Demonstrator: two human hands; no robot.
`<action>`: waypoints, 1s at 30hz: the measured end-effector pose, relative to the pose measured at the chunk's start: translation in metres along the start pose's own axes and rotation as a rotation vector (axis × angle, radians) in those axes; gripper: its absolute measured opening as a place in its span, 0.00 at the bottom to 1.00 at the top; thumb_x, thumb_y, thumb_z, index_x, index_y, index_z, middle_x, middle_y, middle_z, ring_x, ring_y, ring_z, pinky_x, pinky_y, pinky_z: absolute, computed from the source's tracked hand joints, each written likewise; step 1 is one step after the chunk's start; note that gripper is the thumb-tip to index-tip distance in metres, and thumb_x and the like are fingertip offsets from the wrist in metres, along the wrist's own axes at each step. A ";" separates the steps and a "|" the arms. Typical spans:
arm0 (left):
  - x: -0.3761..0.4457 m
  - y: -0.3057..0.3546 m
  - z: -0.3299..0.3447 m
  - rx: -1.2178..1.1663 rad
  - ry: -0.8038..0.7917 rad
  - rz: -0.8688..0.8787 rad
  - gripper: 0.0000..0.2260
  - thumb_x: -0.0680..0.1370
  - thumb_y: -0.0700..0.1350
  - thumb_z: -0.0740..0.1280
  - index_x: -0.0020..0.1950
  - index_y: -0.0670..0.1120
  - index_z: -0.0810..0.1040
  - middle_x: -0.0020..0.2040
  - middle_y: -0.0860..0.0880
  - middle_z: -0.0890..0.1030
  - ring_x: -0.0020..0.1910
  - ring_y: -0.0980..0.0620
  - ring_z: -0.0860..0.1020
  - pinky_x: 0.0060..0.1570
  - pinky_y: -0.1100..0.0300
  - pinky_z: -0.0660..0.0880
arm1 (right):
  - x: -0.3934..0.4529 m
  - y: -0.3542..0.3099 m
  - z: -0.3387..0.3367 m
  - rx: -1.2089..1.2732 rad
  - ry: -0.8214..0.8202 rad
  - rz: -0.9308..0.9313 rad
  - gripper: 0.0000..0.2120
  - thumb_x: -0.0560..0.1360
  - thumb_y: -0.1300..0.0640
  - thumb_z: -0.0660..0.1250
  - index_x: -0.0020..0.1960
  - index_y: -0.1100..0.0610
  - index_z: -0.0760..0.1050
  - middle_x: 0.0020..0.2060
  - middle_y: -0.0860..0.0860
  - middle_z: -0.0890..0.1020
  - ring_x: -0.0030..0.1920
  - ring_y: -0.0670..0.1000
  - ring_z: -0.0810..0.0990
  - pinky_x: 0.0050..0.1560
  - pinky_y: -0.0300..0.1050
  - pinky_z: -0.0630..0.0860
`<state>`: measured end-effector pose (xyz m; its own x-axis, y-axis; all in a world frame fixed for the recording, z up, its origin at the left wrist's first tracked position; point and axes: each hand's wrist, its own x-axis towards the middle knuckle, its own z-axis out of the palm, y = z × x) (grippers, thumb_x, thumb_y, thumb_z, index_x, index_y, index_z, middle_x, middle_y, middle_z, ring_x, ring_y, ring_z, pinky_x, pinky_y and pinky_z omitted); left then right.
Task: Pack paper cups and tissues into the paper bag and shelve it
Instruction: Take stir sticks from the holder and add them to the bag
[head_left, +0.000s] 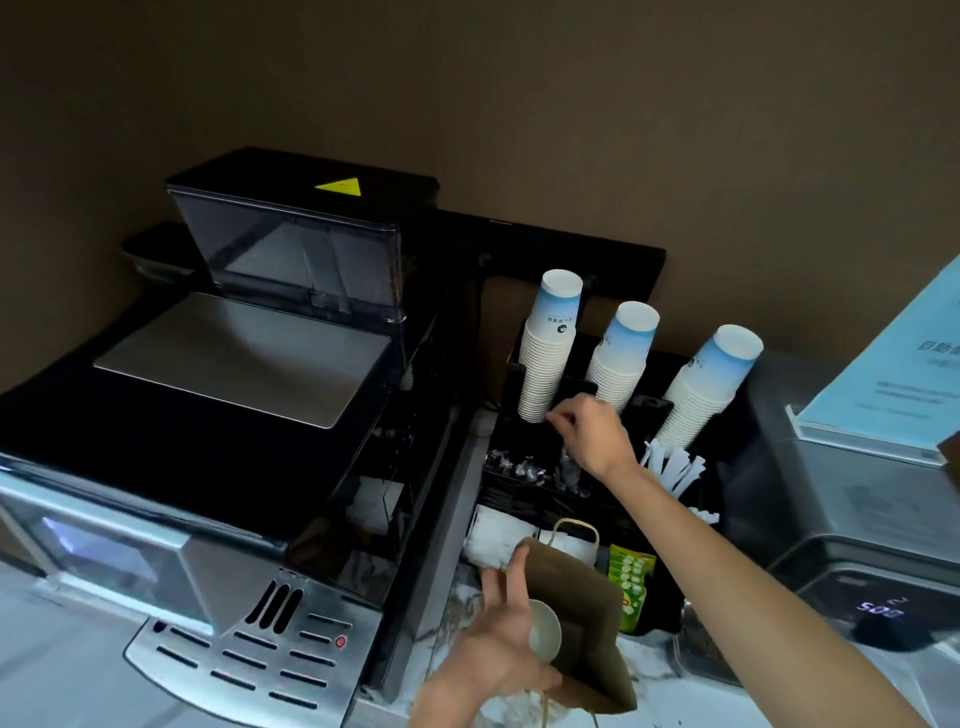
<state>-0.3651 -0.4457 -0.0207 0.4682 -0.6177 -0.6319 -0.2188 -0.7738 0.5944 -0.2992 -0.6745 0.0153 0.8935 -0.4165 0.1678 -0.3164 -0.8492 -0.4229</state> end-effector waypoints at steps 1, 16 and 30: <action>0.001 -0.001 0.001 -0.012 0.000 0.005 0.59 0.70 0.45 0.77 0.75 0.63 0.28 0.78 0.47 0.42 0.75 0.40 0.63 0.63 0.54 0.69 | 0.000 0.000 -0.009 0.001 0.036 -0.017 0.09 0.79 0.56 0.66 0.51 0.58 0.83 0.46 0.55 0.82 0.48 0.56 0.81 0.49 0.52 0.78; -0.007 0.000 -0.002 -0.037 -0.004 0.091 0.57 0.71 0.43 0.77 0.77 0.55 0.31 0.71 0.46 0.53 0.72 0.44 0.64 0.69 0.54 0.69 | -0.108 -0.032 -0.186 0.615 0.471 -0.041 0.06 0.77 0.60 0.70 0.44 0.50 0.80 0.36 0.52 0.86 0.34 0.52 0.86 0.40 0.40 0.82; -0.005 -0.005 -0.003 -0.007 0.038 0.094 0.57 0.69 0.44 0.77 0.77 0.59 0.32 0.72 0.46 0.53 0.71 0.41 0.65 0.63 0.49 0.76 | -0.220 -0.077 -0.170 0.213 0.123 -0.307 0.04 0.73 0.55 0.72 0.42 0.55 0.81 0.38 0.43 0.82 0.33 0.39 0.82 0.34 0.34 0.77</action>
<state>-0.3637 -0.4384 -0.0194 0.4782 -0.6815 -0.5539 -0.2571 -0.7117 0.6537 -0.5255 -0.5728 0.1619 0.8874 -0.2004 0.4151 0.0444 -0.8591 -0.5098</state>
